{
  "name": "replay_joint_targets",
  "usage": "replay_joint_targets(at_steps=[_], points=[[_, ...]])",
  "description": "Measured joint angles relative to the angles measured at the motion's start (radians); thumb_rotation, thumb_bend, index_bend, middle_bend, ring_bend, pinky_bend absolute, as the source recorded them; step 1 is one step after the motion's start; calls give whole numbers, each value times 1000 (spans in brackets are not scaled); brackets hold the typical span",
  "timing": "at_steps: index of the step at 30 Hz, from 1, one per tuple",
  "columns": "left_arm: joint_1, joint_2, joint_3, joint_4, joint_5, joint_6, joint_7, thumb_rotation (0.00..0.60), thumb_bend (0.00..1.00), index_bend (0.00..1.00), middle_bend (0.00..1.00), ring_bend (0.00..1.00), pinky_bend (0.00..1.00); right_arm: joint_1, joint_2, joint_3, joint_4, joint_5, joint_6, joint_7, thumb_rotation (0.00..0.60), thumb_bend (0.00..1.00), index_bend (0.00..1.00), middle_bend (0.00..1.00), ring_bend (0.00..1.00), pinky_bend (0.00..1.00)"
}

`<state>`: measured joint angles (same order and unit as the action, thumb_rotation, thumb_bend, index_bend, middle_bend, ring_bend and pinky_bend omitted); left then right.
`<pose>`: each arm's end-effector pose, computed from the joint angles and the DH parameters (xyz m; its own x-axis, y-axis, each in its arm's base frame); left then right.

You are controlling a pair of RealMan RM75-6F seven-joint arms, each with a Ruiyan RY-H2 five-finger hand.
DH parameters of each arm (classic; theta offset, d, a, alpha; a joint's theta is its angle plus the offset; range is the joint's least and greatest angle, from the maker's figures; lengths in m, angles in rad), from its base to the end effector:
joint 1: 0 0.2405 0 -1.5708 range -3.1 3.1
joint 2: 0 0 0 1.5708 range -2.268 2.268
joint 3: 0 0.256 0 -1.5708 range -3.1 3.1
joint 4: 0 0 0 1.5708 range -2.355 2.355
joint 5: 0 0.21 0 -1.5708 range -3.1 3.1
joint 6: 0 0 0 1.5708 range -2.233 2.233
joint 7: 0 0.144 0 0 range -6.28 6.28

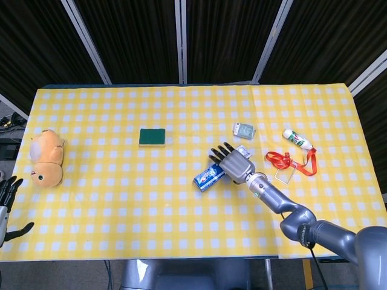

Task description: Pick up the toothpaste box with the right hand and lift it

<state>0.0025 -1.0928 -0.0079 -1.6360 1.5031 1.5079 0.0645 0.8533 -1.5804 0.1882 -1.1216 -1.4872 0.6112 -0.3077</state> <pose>-0.3239 0.1443 0.1625 0.4546 0.0602 0.8886 0.8865 0.0657 -0.4580 -0.1621 -0.3920 -0.0352 0.8323 -0.1351 0.5376 -0.4863 -0.6432 0.5914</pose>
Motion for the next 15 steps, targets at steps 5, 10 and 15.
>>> replay_joint_targets(at_steps=[5, 10, 15], points=[[-1, 2, 1, -1, 3, 0, -6, 600, 0, 0, 0, 0, 0, 1, -34, -1, 14, 53, 1, -17, 600, 251, 443, 414, 265, 264], [-3, 3, 3, 1, 0, -5, -14, 600, 0, 0, 0, 0, 0, -12, -56, -4, 19, 43, 73, 15, 600, 376, 630, 590, 459, 474], [-4, 5, 4, 0, 2, -5, -20, 600, 0, 0, 0, 0, 0, -30, -70, -12, 28, -2, 198, 86, 600, 392, 635, 595, 464, 479]])
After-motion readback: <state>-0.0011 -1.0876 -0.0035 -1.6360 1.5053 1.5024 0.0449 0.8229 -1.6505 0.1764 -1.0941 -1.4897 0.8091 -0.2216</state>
